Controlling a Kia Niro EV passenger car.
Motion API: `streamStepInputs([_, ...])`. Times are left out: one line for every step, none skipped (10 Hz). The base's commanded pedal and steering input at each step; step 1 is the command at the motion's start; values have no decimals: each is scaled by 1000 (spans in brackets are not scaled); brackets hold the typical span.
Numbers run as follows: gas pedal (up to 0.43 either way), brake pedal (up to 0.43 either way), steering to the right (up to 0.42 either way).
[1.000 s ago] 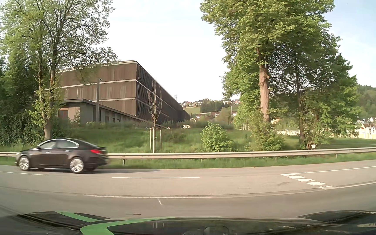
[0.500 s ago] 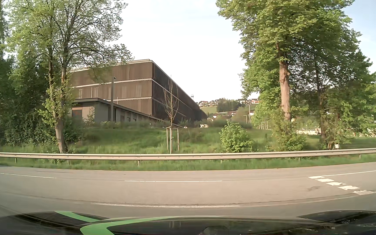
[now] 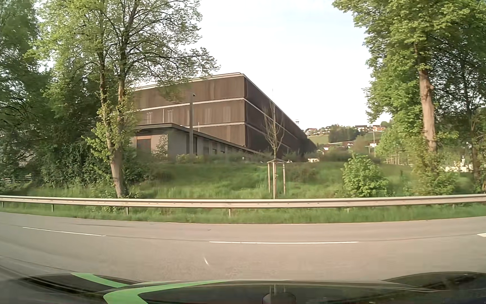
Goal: Follow the waypoints while adhering to traffic rules and regulations
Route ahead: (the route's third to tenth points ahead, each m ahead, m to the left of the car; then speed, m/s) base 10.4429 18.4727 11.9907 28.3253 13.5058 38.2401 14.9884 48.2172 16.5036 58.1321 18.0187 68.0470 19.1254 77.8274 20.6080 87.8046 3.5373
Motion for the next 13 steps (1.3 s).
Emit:
streamStepInputs([500, 0, -484])
streamStepInputs([500, 0, -486])
streamStepInputs([500, 0, -486])
streamStepInputs([480, 0, -485])
streamStepInputs([449, 0, -482])
streamStepInputs([449, 0, -479])
streamStepInputs([449, 0, -478])
streamStepInputs([449, 0, -475])
streamStepInputs([449, 0, -472])
streamStepInputs([449, 0, -463])
streamStepInputs([449, 0, -454])
streamStepInputs([441, 0, -440])
streamStepInputs([441, 0, -434])
